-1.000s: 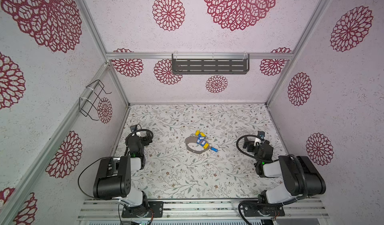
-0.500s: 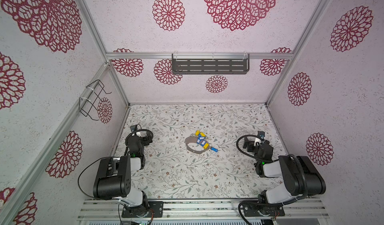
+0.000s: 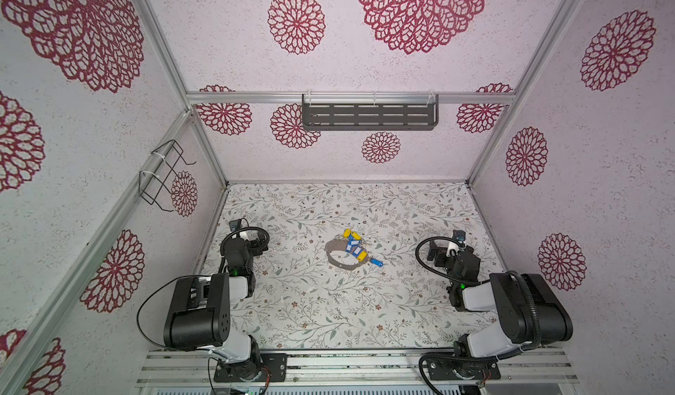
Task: Remove the keys from the keyring
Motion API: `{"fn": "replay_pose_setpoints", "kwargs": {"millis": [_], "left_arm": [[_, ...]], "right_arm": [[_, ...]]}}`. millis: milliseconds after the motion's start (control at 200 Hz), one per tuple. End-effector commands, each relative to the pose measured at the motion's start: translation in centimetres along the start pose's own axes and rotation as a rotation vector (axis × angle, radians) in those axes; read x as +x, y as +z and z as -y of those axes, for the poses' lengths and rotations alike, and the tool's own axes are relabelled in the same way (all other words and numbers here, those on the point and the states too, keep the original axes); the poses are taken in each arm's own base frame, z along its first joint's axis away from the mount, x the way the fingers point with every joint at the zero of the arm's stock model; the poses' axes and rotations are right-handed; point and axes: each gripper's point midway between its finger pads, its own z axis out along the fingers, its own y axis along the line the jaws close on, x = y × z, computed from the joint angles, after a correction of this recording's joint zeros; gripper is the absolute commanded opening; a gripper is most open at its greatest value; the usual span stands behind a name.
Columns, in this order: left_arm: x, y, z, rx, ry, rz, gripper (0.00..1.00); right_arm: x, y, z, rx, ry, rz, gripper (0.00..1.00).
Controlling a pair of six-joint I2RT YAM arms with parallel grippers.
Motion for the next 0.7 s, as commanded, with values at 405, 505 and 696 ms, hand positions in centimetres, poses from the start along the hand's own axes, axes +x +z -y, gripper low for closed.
{"fn": "replay_pose_setpoints", "kwargs": {"millis": [405,505,696], "left_arm": [[-1.5,-0.8,1.1,-0.007,0.051,0.087,0.97],[-3.1,-2.8,0.6,-0.126,0.075,0.148,0.97],[-6.4,-5.5,3.6,-0.036,0.014,0.033,0.97]], "right_arm": [[-3.2,-1.4,0.9,0.08,-0.002,0.117,0.99],[-4.5,-2.9,1.0,0.123,-0.001,0.141,0.99],[-9.1,-5.2,2.2,0.193,0.184,0.108,0.99]]}}
